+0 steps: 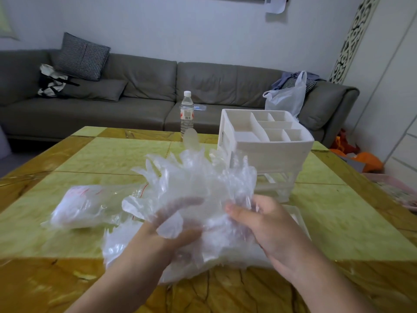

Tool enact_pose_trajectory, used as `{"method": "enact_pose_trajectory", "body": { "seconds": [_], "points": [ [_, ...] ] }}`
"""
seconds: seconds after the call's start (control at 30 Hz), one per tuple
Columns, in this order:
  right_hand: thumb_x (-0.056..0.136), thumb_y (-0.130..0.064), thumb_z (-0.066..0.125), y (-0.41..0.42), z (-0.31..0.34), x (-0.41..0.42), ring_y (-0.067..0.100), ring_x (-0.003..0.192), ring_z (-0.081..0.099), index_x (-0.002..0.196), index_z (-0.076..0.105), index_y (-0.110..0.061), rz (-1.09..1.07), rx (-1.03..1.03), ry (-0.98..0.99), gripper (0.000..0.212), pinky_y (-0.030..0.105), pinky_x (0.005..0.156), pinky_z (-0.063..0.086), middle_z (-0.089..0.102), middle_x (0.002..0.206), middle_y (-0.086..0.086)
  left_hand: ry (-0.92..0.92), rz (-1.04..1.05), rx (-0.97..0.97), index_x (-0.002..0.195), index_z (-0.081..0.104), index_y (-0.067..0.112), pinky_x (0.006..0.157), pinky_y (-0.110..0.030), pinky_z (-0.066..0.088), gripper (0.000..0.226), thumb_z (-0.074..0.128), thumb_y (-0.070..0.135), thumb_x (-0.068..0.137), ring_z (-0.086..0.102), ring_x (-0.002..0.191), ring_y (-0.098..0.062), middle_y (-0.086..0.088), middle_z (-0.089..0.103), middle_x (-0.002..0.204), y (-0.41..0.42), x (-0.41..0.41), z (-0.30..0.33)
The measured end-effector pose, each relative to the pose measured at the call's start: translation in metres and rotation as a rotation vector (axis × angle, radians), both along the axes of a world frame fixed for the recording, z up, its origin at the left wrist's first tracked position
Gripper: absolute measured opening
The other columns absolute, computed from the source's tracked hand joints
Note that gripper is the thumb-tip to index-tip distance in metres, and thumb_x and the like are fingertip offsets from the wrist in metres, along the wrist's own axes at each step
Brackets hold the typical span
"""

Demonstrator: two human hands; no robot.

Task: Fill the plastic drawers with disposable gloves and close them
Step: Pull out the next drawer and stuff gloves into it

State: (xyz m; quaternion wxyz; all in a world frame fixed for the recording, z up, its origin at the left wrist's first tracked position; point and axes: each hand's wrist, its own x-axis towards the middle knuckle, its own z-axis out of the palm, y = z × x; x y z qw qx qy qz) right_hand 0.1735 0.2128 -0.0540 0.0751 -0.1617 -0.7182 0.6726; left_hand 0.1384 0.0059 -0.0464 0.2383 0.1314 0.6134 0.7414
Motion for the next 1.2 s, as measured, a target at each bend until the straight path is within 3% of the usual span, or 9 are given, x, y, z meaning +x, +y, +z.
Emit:
{"method": "enact_pose_trajectory", "body": {
  "seconds": [0.1, 0.27, 0.4, 0.57, 0.7, 0.8, 0.93, 1.1, 1.2],
  "points": [
    [0.088, -0.026, 0.082, -0.004, -0.005, -0.003, 0.024, 0.091, 0.080, 0.100, 0.079, -0.014, -0.024, 0.162, -0.028, 0.017, 0.052, 0.092, 0.061, 0.082, 0.093, 0.004, -0.117, 0.123, -0.020, 0.088, 0.071, 0.005, 0.033, -0.015, 0.035, 0.012, 0.068, 0.014, 0.095, 0.047, 0.029, -0.009, -0.002, 0.053, 0.041, 0.001, 0.000, 0.000],
    [0.096, -0.018, 0.077, -0.003, -0.001, 0.000, 0.011, 0.086, 0.078, 0.098, 0.078, -0.021, 0.007, 0.245, -0.071, 0.003, 0.034, 0.081, 0.059, 0.081, 0.087, -0.007, -0.198, 0.231, -0.003, 0.101, 0.083, 0.018, 0.044, -0.028, 0.050, 0.030, 0.057, 0.033, 0.103, 0.058, 0.048, -0.020, -0.016, 0.067, 0.071, -0.002, -0.012, -0.008],
    [0.094, -0.021, 0.080, 0.001, -0.001, 0.000, 0.019, 0.088, 0.080, 0.102, 0.076, -0.017, -0.033, 0.174, -0.090, 0.010, 0.047, 0.082, 0.066, 0.082, 0.092, 0.000, -0.238, 0.126, 0.044, 0.107, 0.081, 0.008, 0.062, -0.042, 0.061, 0.031, 0.064, 0.033, 0.099, 0.071, 0.070, -0.037, -0.031, 0.074, 0.093, -0.001, -0.014, -0.011],
    [0.093, -0.021, 0.081, 0.005, 0.002, 0.003, 0.021, 0.080, 0.079, 0.099, 0.078, -0.011, -0.026, 0.049, -0.028, 0.012, 0.042, 0.071, 0.063, 0.081, 0.091, 0.007, -0.075, 0.120, -0.045, 0.105, 0.079, 0.007, 0.056, -0.032, 0.059, 0.016, 0.066, 0.008, 0.096, 0.073, 0.068, -0.027, -0.024, 0.077, 0.092, 0.004, -0.008, -0.015],
    [0.091, -0.023, 0.078, 0.006, 0.007, 0.010, 0.036, 0.083, 0.075, 0.108, 0.080, -0.005, -0.006, -0.347, 0.011, 0.026, 0.043, 0.067, 0.061, 0.078, 0.105, 0.024, -0.015, 0.265, -0.005, 0.107, 0.076, 0.020, 0.058, -0.030, 0.060, 0.016, 0.065, 0.012, 0.099, 0.071, 0.068, -0.024, -0.015, 0.080, 0.088, 0.014, -0.006, -0.015],
    [0.089, -0.012, 0.082, 0.003, 0.001, 0.015, 0.038, 0.075, 0.071, 0.112, 0.075, 0.000, 0.002, -0.333, 0.007, 0.027, 0.044, 0.062, 0.061, 0.075, 0.103, 0.032, 0.008, 0.275, 0.047, 0.111, 0.074, 0.020, 0.072, -0.040, 0.058, 0.019, 0.059, 0.012, 0.102, 0.070, 0.075, -0.030, -0.011, 0.081, 0.094, 0.022, -0.001, -0.012],
    [0.086, 0.004, 0.080, 0.005, -0.006, 0.019, 0.031, 0.064, 0.066, 0.096, 0.077, -0.003, -0.027, -0.168, 0.104, 0.013, 0.037, 0.057, 0.057, 0.072, 0.082, 0.023, 0.043, 0.253, 0.040, 0.112, 0.075, 0.021, 0.078, -0.044, 0.057, 0.027, 0.049, 0.024, 0.107, 0.075, 0.081, -0.032, -0.013, 0.080, 0.101, 0.028, -0.002, -0.014],
    [0.084, 0.008, 0.080, 0.005, -0.005, 0.021, 0.033, 0.070, 0.067, 0.096, 0.079, -0.013, -0.021, -0.083, 0.131, 0.024, 0.037, 0.064, 0.059, 0.075, 0.090, 0.026, 0.057, 0.245, 0.012, 0.109, 0.078, 0.028, 0.074, -0.040, 0.054, 0.033, 0.046, 0.033, 0.108, 0.068, 0.078, -0.032, -0.010, 0.080, 0.103, 0.032, -0.001, -0.016],
    [0.087, -0.004, 0.083, 0.005, 0.003, 0.025, 0.014, 0.084, 0.079, 0.102, 0.076, -0.033, -0.055, -0.149, 0.143, 0.033, 0.027, 0.069, 0.059, 0.082, 0.097, -0.005, 0.069, 0.243, 0.006, 0.105, 0.080, 0.029, 0.076, -0.045, 0.057, 0.035, 0.045, 0.029, 0.109, 0.074, 0.084, -0.037, -0.011, 0.080, 0.102, 0.032, -0.002, -0.019]
  ]
}}
